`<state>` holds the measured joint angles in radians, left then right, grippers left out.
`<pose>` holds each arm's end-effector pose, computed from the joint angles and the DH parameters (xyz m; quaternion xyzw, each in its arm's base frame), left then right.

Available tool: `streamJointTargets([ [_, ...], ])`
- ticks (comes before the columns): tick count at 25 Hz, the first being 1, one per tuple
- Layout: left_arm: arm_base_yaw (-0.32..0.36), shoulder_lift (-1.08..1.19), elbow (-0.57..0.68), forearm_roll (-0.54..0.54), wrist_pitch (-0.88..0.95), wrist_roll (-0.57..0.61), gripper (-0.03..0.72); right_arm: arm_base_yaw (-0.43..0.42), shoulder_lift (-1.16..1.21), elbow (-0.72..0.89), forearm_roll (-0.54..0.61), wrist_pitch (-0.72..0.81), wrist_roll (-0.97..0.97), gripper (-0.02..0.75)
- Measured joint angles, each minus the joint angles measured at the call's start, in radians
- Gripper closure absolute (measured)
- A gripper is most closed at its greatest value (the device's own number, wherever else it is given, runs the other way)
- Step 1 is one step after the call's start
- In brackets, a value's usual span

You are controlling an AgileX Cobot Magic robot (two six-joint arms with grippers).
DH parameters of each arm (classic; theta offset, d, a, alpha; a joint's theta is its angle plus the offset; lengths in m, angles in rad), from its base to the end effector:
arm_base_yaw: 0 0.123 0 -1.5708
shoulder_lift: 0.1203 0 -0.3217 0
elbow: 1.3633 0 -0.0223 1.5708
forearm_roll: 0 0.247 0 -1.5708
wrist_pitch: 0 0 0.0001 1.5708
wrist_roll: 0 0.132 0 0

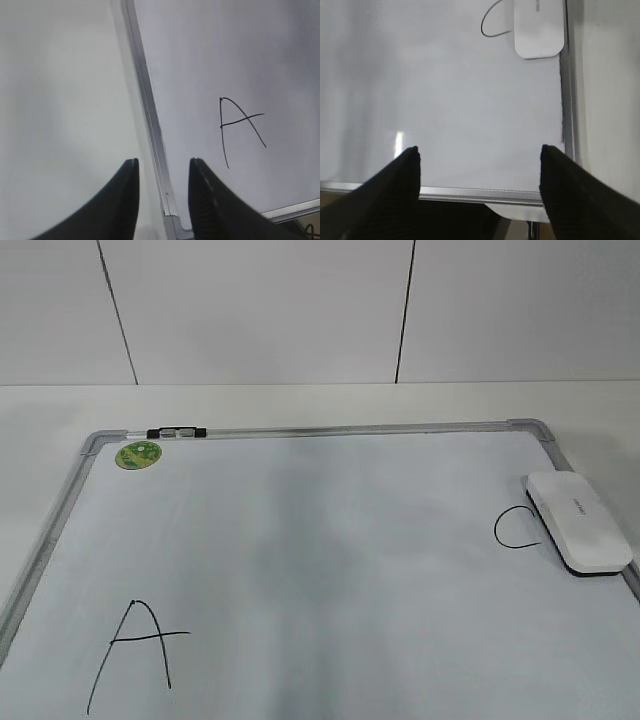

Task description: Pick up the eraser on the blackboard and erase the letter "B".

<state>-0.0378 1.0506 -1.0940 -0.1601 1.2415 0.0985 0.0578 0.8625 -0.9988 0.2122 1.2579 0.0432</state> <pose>0.1742 -0.0265 0.3568 0.0582 0.9688 -0.0726 0.2295 0.1225 0.0336 0.3564 -0.0023 0.9588 0.1190 0.2578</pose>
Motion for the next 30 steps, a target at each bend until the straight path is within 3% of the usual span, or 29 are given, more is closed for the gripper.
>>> streamJointTargets([
  [8,0.000,-0.037,0.114,-0.002,0.001,0.000,0.433,0.000,0.019,0.079,-0.032,0.000,-0.029,0.148],
  [17,0.000,-0.065,0.137,-0.013,0.001,0.000,0.433,0.000,0.046,0.079,-0.056,-0.006,-0.030,0.148],
  [30,0.000,-0.445,0.318,0.024,0.006,0.000,0.433,0.000,-0.244,0.081,-0.133,0.000,-0.059,0.149],
])
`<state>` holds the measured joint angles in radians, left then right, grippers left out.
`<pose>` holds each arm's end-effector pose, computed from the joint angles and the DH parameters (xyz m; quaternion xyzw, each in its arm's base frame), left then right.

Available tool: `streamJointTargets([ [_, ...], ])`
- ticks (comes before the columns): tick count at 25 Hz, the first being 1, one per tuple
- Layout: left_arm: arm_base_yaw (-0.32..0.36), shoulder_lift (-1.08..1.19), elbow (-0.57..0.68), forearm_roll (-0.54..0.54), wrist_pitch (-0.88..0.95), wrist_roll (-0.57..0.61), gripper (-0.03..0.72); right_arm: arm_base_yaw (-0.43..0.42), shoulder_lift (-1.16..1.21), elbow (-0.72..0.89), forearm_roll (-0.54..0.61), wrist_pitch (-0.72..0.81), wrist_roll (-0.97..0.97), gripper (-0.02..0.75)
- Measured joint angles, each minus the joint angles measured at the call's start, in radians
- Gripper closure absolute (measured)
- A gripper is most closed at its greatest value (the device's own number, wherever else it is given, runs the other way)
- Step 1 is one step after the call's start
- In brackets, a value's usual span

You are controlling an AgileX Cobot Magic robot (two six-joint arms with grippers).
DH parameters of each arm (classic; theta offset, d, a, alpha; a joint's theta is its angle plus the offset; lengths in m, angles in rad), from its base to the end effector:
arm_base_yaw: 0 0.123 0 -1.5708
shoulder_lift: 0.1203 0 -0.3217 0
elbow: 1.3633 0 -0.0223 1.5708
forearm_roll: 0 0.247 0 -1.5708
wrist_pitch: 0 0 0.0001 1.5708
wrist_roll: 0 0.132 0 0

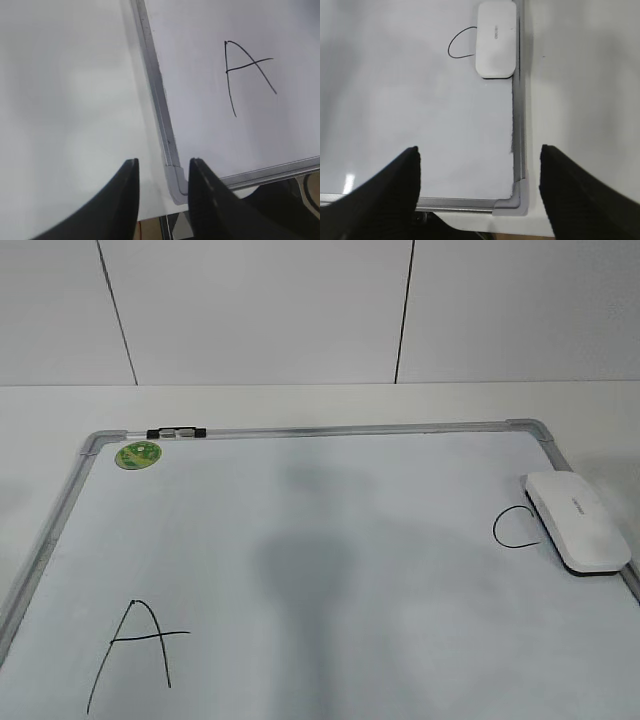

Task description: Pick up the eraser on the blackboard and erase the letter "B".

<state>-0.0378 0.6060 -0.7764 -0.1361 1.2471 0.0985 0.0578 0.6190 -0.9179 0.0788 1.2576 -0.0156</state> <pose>0.0641 -0.0194 0.3119 0.0628 0.9538 -0.0593 0.2878 0.0668 0.0138 0.3527 -0.0359 0.9381 0.0466 0.3414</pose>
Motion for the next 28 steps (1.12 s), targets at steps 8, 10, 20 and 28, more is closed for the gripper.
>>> streamJointTargets([
  [8,0.000,-0.279,0.004,0.011,0.015,0.000,0.433,0.000,-0.239,0.141,-0.025,0.004,-0.021,0.150],
  [10,0.000,-0.350,0.004,0.011,0.017,0.000,0.433,0.000,-0.323,0.196,-0.025,0.006,-0.023,0.150],
  [20,0.000,-0.591,0.033,0.038,0.024,0.002,0.433,0.000,-0.637,0.364,-0.030,0.019,-0.023,0.150],
  [28,0.000,-0.595,0.204,0.041,0.014,0.002,0.433,0.000,-0.637,0.383,-0.055,-0.048,-0.029,0.150],
])
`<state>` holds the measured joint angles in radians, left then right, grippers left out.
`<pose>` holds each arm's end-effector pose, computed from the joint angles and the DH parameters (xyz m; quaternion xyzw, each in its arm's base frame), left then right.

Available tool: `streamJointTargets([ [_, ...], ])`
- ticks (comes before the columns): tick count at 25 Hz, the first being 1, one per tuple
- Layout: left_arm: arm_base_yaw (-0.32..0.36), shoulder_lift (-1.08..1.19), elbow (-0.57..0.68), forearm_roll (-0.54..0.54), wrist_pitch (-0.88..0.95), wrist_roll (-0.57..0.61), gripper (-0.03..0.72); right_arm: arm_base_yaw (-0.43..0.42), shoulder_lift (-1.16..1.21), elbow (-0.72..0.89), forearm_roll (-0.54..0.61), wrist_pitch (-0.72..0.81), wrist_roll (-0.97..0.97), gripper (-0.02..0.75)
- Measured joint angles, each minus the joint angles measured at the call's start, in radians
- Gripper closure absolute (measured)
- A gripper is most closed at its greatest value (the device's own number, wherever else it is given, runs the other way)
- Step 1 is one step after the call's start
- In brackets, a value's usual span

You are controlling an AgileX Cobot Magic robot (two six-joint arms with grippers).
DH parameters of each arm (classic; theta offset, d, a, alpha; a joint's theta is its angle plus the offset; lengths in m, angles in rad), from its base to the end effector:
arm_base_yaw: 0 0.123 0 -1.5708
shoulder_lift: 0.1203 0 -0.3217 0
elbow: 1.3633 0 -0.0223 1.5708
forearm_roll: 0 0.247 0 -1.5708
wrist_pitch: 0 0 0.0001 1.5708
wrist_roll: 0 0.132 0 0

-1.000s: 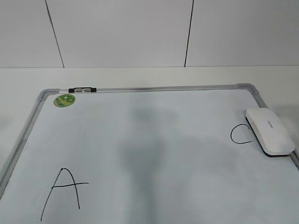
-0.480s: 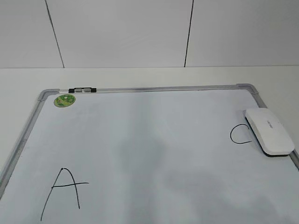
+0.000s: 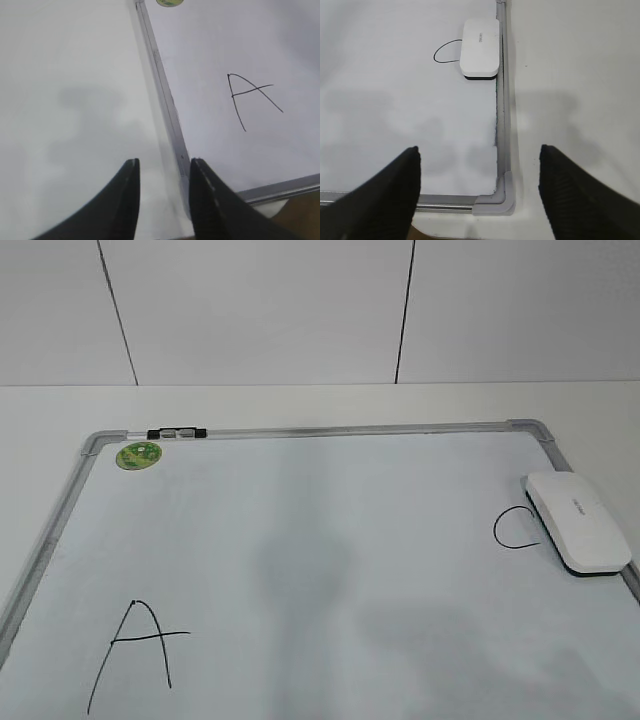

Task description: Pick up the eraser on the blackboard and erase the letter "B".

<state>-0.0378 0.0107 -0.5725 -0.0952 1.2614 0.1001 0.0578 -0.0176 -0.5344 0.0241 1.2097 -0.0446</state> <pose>-0.0285 -0.0109 0.2566 0.0691 0.8837 -0.0325 0.4618 -0.0242 0.0016 0.2499 -0.0466 0.8762 0.0151 0.4794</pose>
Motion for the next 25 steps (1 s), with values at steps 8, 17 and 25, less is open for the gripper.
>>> streamJointTargets([
  [8,0.000,0.000,0.051,-0.004,-0.138,-0.006,0.433,0.000,0.000,0.020,-0.002,-0.042,0.000,0.150],
  [17,0.000,0.000,0.051,-0.006,-0.142,-0.007,0.435,0.000,0.000,0.034,-0.002,-0.055,-0.002,0.150],
  [25,0.000,0.000,0.051,-0.006,-0.143,-0.007,0.435,0.000,0.000,0.034,-0.002,-0.058,-0.002,0.150],
])
